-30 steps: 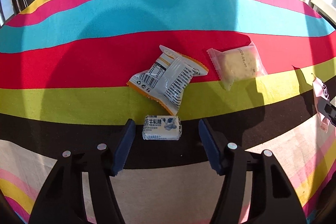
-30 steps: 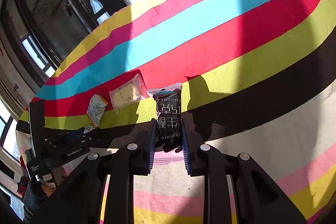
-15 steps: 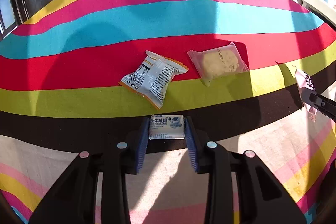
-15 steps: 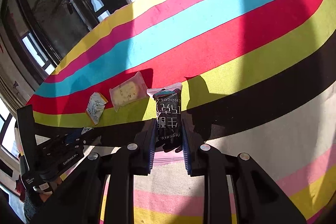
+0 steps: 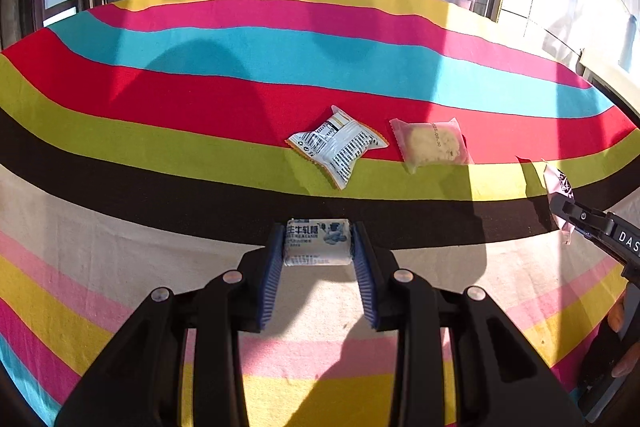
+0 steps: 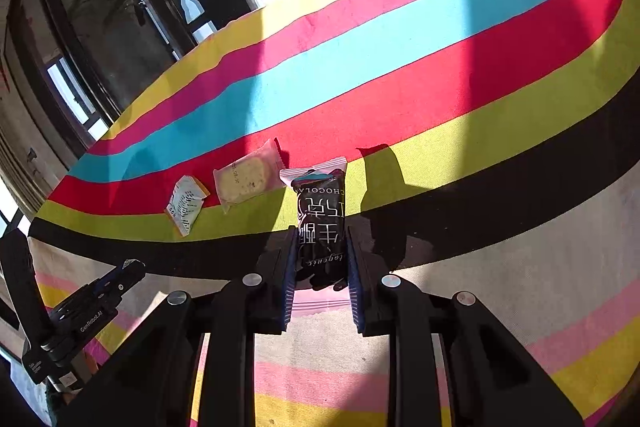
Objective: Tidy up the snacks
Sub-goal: 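Lift both held snacks and carry them over the white box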
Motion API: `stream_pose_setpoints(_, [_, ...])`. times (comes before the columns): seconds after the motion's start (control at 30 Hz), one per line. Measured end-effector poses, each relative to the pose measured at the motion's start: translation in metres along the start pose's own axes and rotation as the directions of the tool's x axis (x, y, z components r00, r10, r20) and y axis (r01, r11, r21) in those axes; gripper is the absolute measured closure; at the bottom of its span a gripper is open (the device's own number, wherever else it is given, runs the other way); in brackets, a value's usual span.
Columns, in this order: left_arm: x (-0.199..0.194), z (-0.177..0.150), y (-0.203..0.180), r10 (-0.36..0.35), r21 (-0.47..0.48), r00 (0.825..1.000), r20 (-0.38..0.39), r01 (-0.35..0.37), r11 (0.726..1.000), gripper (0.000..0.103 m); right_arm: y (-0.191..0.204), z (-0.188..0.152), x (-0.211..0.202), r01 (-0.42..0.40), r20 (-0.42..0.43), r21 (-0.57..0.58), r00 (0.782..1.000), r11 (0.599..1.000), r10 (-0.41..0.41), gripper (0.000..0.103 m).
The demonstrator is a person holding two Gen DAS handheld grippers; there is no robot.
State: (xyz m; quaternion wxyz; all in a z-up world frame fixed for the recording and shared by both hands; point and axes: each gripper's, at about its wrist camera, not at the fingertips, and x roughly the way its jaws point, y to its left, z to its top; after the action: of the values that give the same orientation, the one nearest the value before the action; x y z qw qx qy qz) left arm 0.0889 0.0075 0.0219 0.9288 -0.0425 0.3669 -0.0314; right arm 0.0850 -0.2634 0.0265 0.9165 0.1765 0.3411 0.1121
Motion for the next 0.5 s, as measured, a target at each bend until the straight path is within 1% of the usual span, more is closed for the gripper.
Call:
stream_pose_setpoints(0.07, [0.002,0.000,0.007,-0.019,-0.032,1.000,-0.009,0.019,0.999,0.069,0.001,0.000,0.000,0.001,0.003,-0.005,1.000,1.000,-0.001,0.080])
stream_pose_setpoints(0.23, [0.002,0.002,0.012,0.007,-0.027,1.000,0.005,-0.007,1.000,0.069,0.006,-0.002,-0.005,0.003,0.028,-0.040,1.000,0.999,-0.002,0.080])
stream_pose_setpoints(0.3, [0.002,0.002,0.015,0.006,-0.031,1.000,0.006,-0.006,1.000,0.069,0.004,-0.002,-0.007,-0.005,0.038,-0.032,0.999,0.999,0.006,0.080])
stream_pose_setpoints(0.4, [0.000,0.003,0.019,0.009,-0.039,1.000,0.011,-0.009,0.999,0.069,0.002,0.000,-0.006,-0.011,0.032,-0.016,0.999,1.000,0.012,0.080])
stream_pose_setpoints(0.5, [-0.002,0.005,0.024,-0.011,-0.064,1.000,0.017,0.012,0.998,0.069,0.003,0.001,-0.004,-0.002,0.002,0.009,1.000,1.000,0.002,0.080])
